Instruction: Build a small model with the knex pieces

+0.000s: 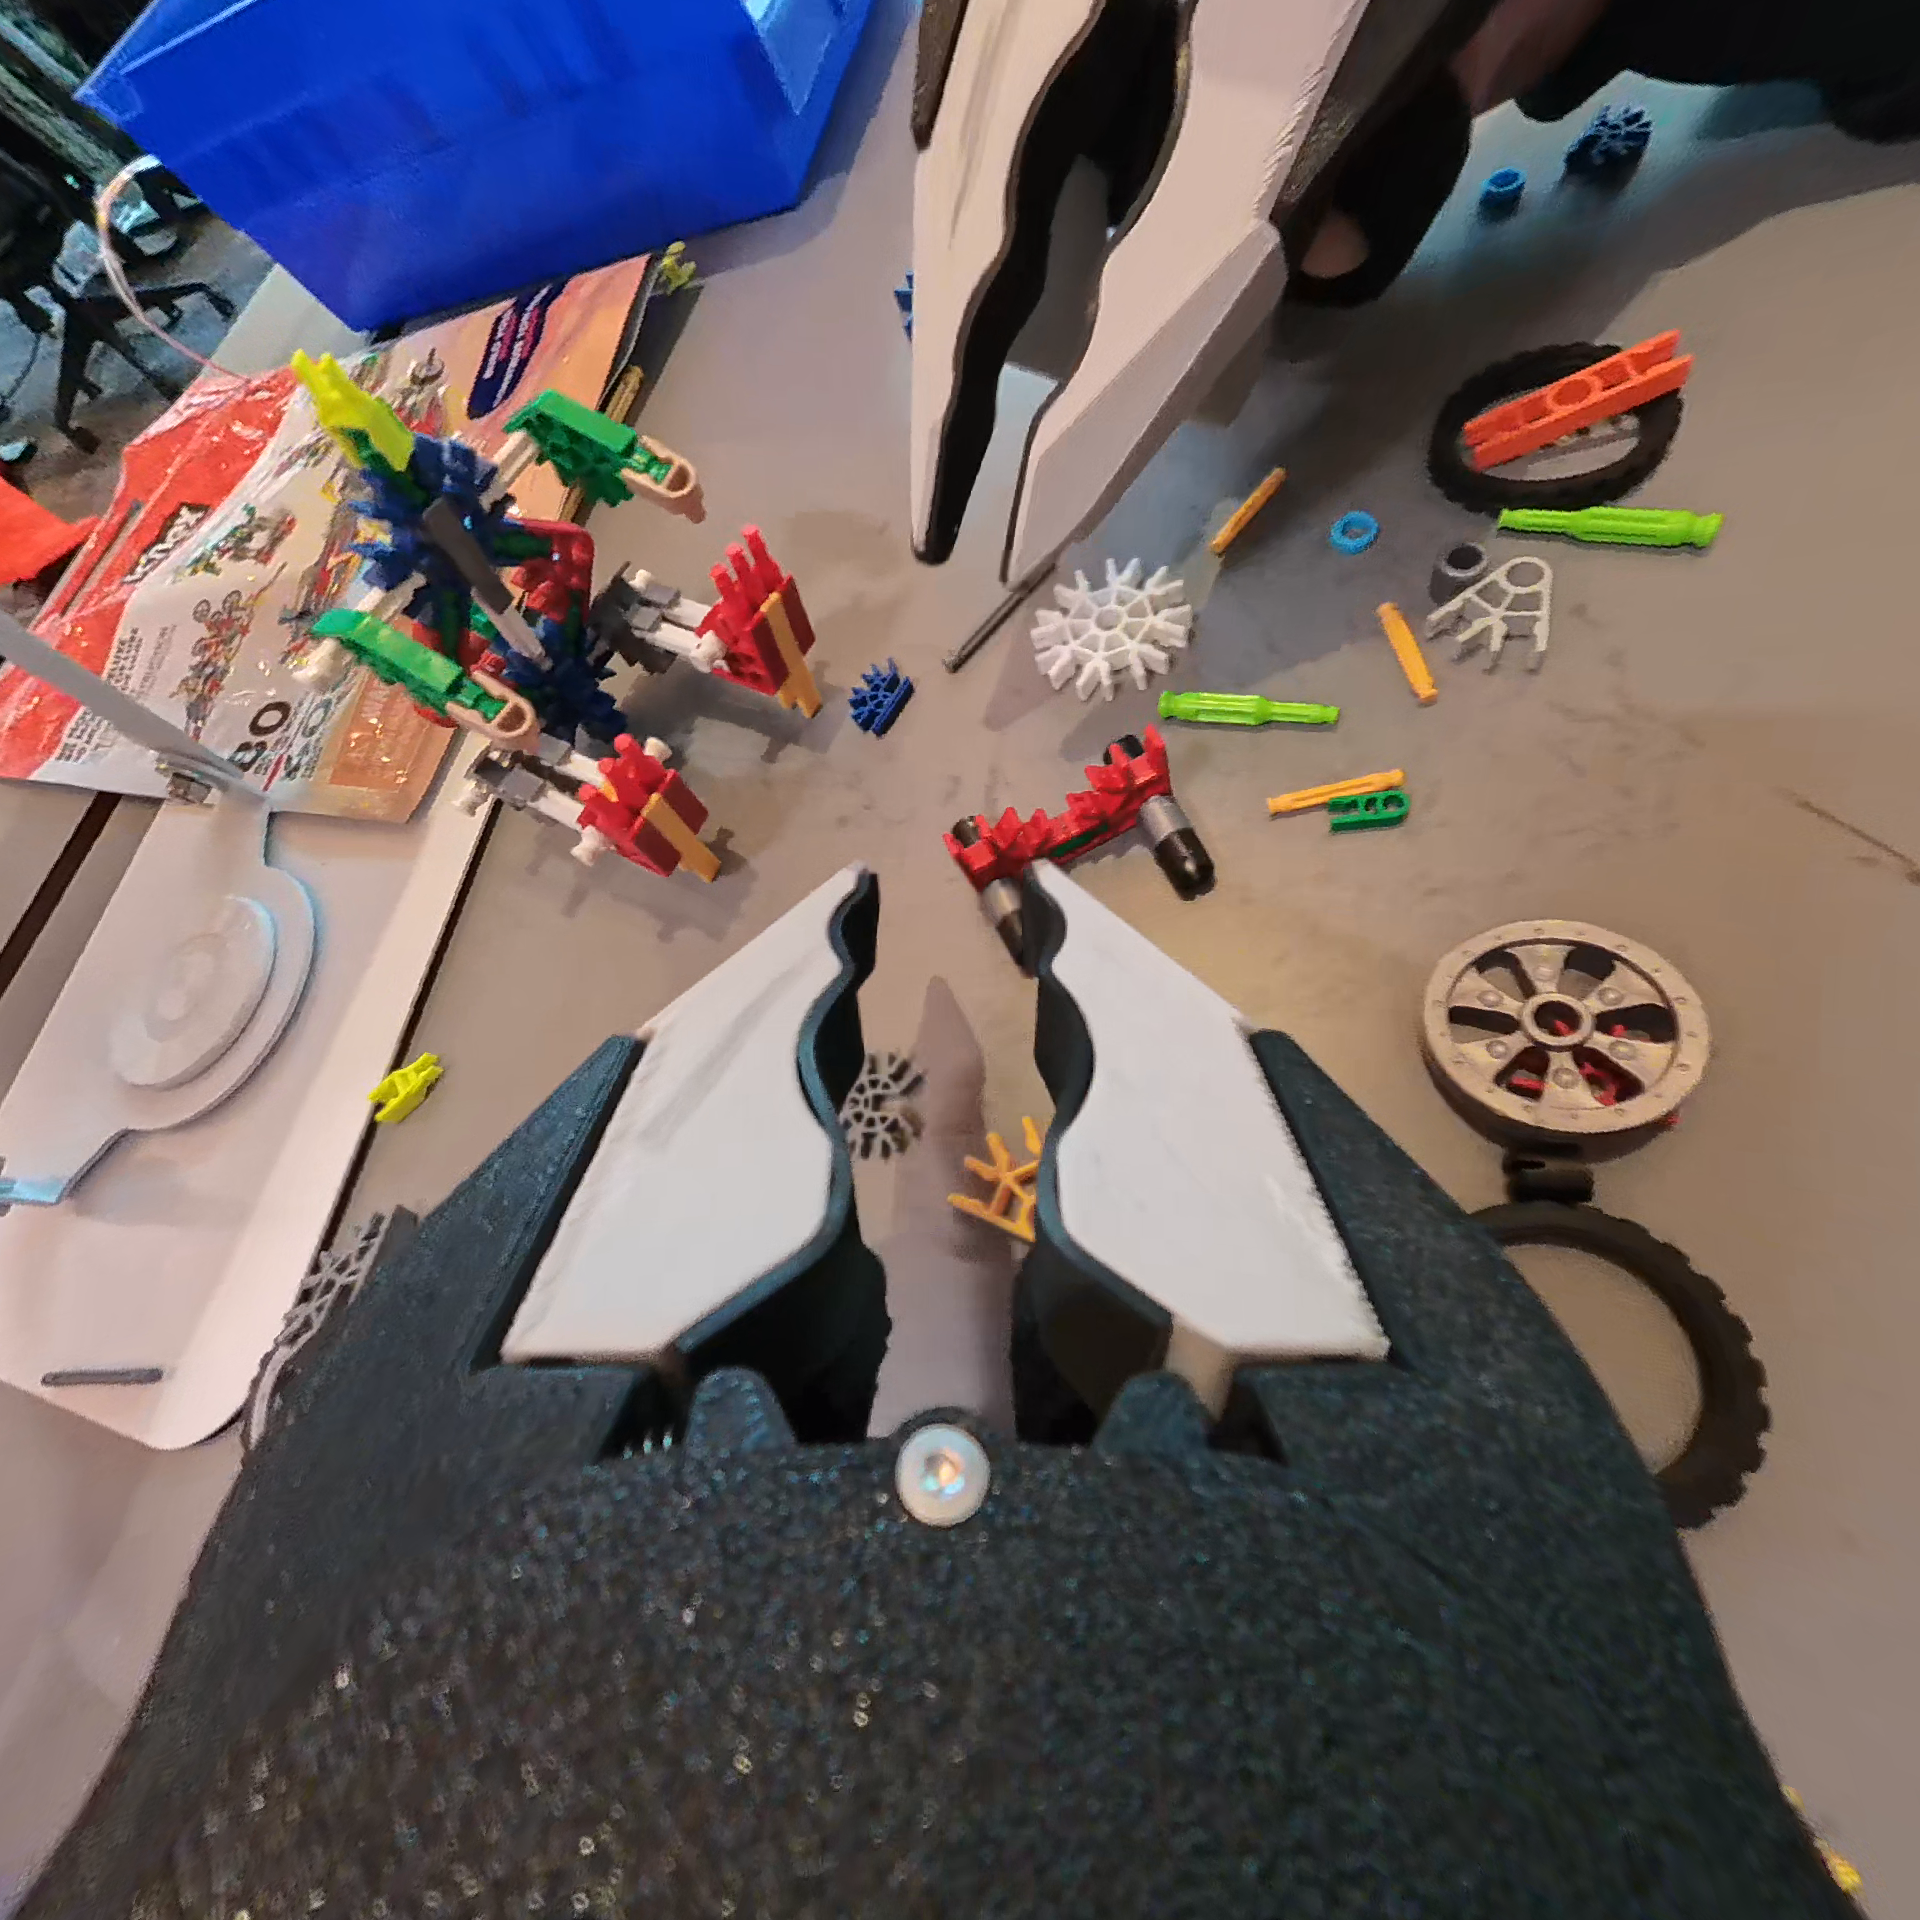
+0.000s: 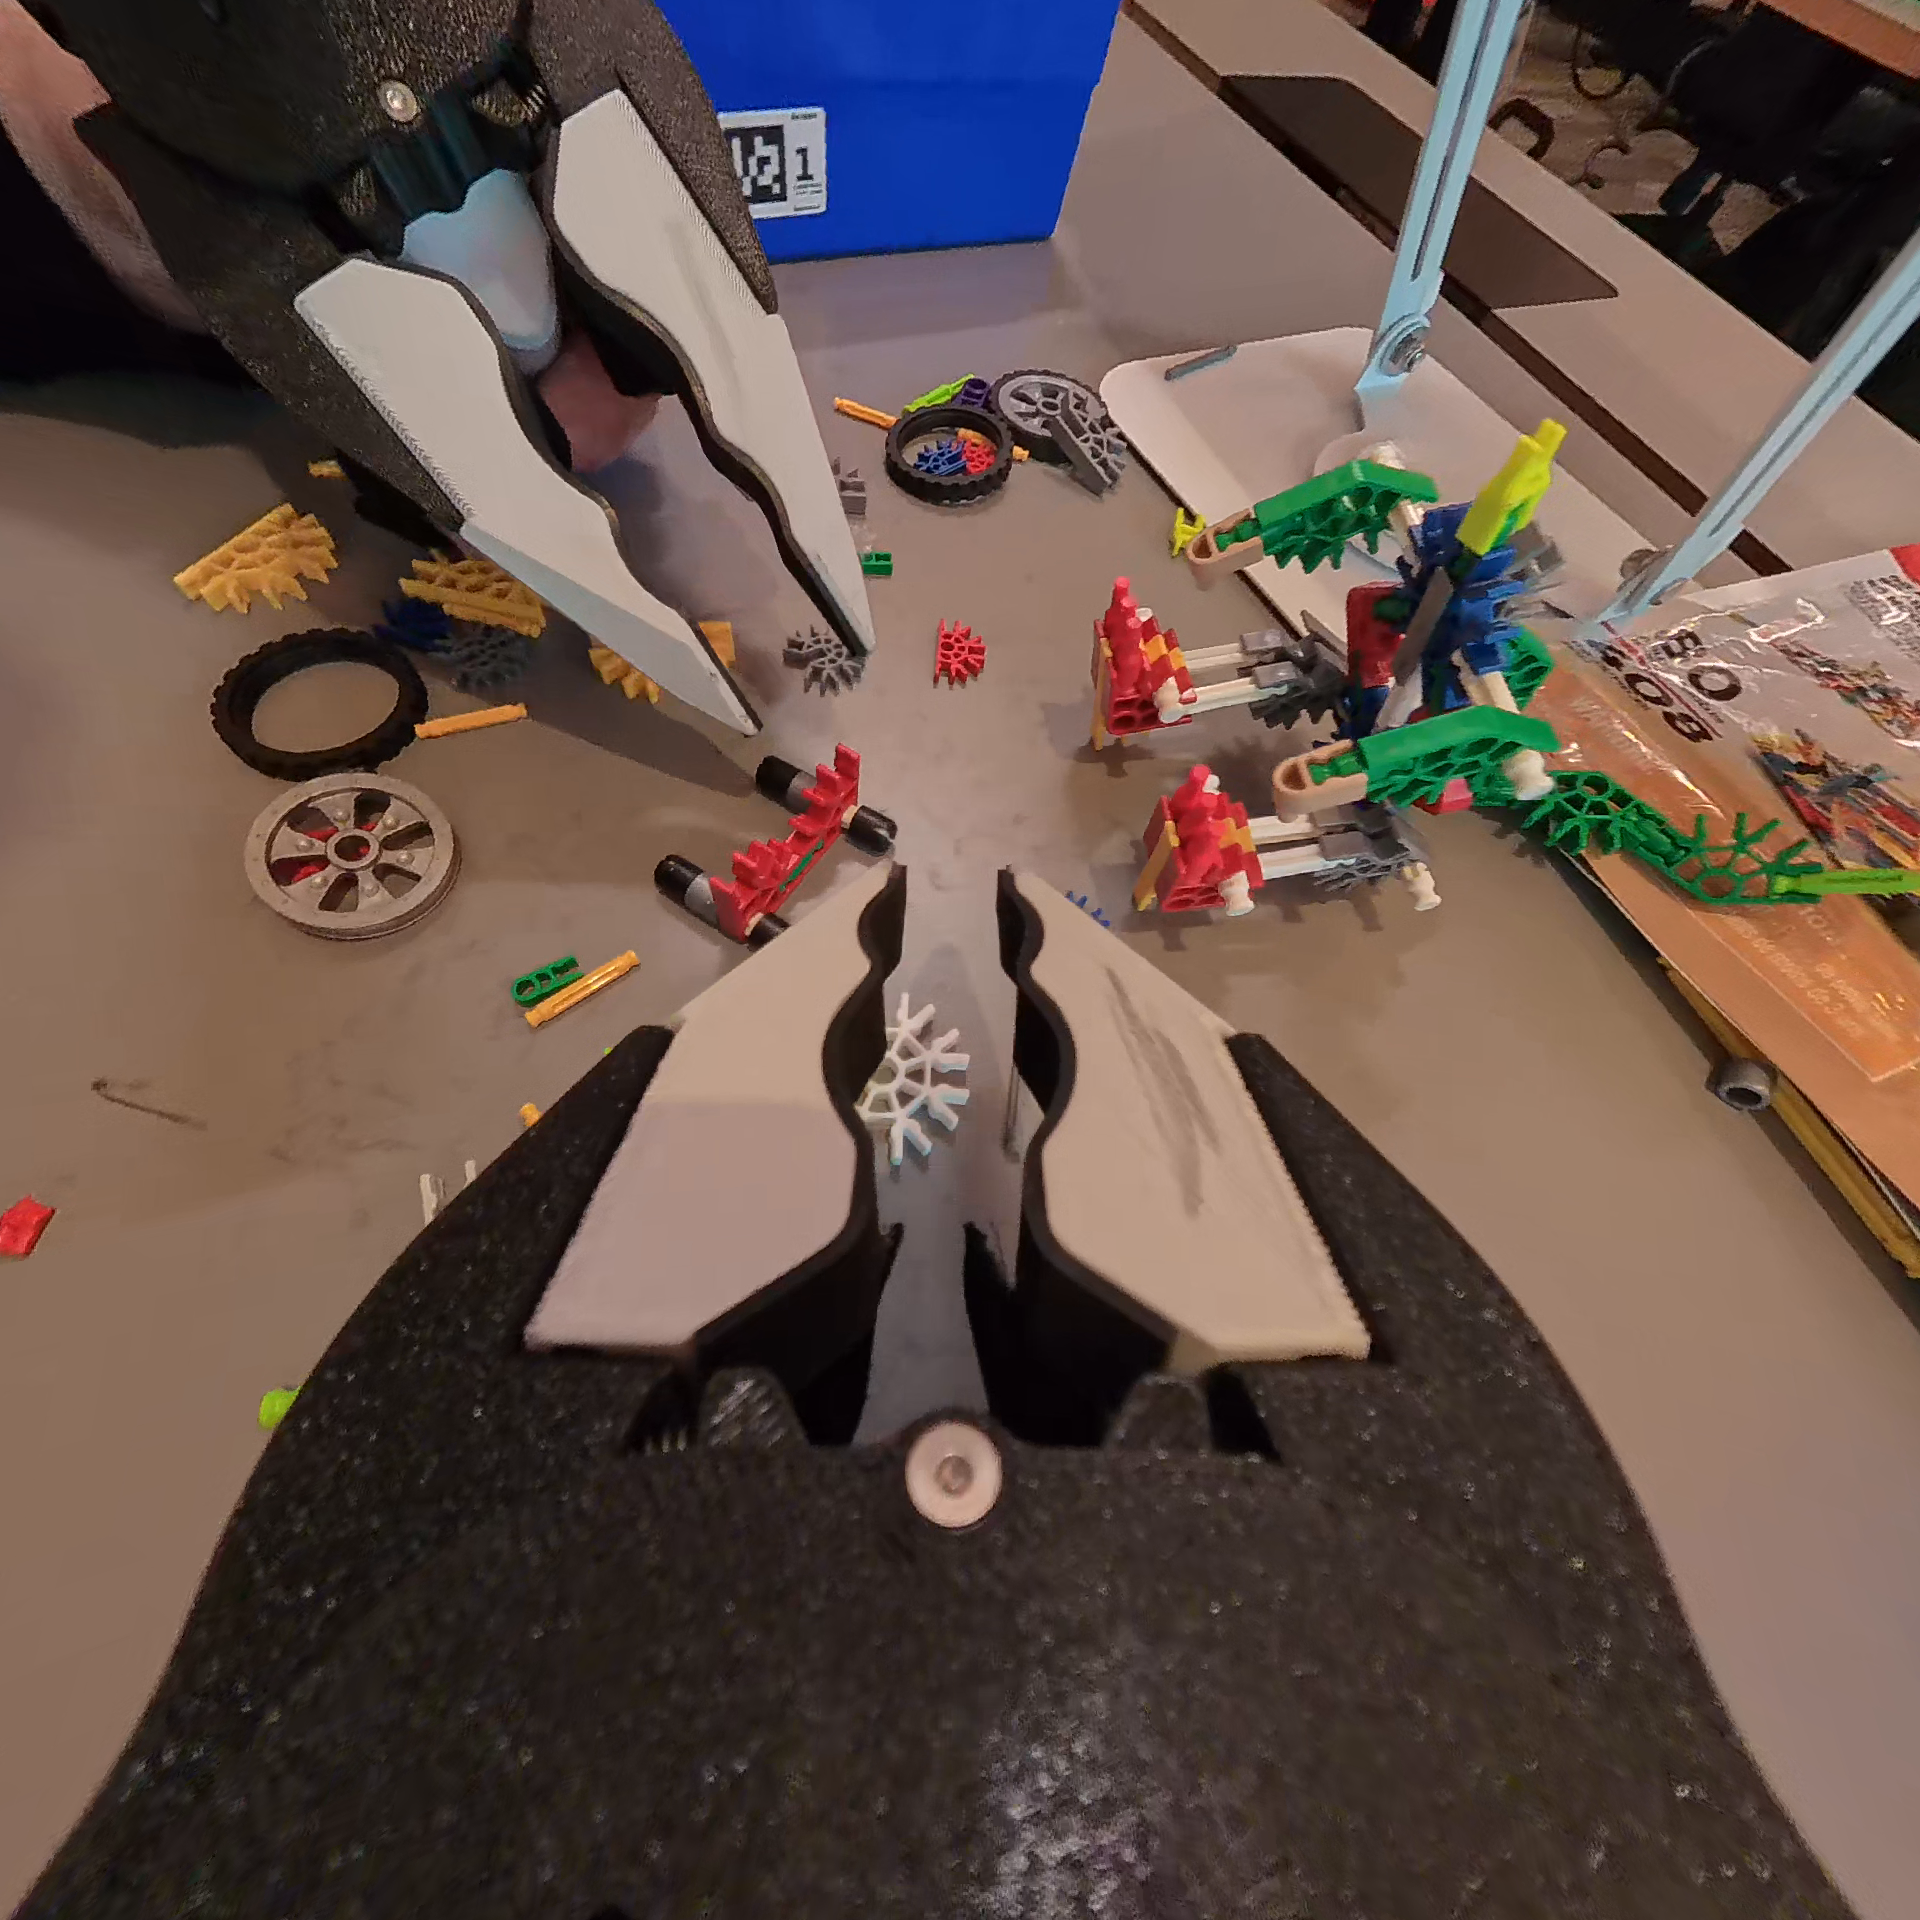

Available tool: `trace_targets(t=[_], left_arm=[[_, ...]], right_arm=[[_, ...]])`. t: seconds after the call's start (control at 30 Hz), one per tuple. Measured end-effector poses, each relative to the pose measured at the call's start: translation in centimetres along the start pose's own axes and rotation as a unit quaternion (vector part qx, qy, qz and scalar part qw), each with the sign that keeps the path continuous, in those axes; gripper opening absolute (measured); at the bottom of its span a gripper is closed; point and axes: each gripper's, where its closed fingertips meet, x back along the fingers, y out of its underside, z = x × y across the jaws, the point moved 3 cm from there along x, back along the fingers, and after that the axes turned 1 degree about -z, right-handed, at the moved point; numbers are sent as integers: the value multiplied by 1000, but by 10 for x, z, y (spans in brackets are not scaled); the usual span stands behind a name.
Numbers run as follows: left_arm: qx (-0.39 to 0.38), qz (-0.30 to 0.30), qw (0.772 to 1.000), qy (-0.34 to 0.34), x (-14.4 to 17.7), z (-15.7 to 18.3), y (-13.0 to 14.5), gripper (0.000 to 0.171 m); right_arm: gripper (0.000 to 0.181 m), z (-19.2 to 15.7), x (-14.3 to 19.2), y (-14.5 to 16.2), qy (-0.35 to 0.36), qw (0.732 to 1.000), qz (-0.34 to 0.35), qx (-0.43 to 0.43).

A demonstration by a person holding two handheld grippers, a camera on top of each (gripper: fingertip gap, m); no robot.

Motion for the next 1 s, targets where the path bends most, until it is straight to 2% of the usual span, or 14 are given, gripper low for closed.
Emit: trace_targets(t=[0.3, 0.47, 0.57, 0.7, 0.8, 1.0], left_arm=[[13, -28, 1000, 5, -5, -2, 10, 26], [1, -42, 999, 23, -9, 6, 13, 18], [-10, -43, 998, 34, -9, 11, 13, 10], [-20, -43, 998, 50, -7, 16, 12, 9], [-25, -38, 997, 70, -3, 22, 11, 10], [-5, -55, 998, 37, -6, 10, 16, 19]], right_arm=[[17, -4, -3, 4, -9, 1000, -12, 6], [17, -5, -5, 6, -7, 1000, -20, 13], [17, -2, -2, 4, -1, 1000, -10, 6], [17, 5, 5, 1, 11, 1000, 5, -4], [17, 13, 14, -4, 24, 999, 27, -20], [17, 23, 34, -20, 58, 995, 67, -38]])
